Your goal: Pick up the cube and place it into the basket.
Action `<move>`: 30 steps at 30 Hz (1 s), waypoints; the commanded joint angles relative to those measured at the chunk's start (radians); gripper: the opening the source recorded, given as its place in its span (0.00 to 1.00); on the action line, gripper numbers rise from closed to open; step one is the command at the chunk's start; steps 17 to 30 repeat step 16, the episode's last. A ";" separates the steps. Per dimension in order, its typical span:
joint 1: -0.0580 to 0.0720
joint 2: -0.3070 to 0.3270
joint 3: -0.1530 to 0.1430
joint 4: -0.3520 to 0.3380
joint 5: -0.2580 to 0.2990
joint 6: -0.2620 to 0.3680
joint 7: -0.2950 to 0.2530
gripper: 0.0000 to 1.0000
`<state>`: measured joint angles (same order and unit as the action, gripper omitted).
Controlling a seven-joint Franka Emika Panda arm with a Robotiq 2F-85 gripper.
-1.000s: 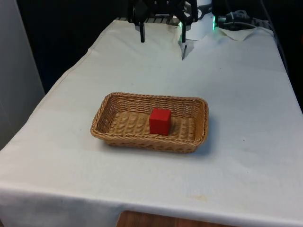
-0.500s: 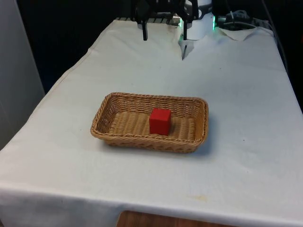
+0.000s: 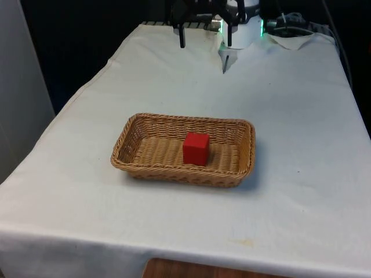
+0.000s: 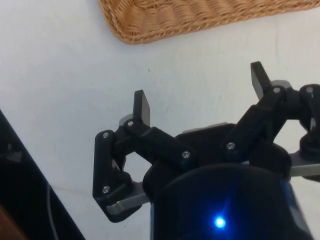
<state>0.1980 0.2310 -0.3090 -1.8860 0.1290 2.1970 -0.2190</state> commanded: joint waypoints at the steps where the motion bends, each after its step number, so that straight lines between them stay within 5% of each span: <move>1: 0.003 -0.020 -0.002 -0.027 -0.008 0.021 0.004 1.00; 15: 0.003 -0.112 -0.001 -0.156 -0.009 0.071 0.005 1.00; 30: 0.001 -0.105 0.000 -0.147 -0.001 0.058 0.000 1.00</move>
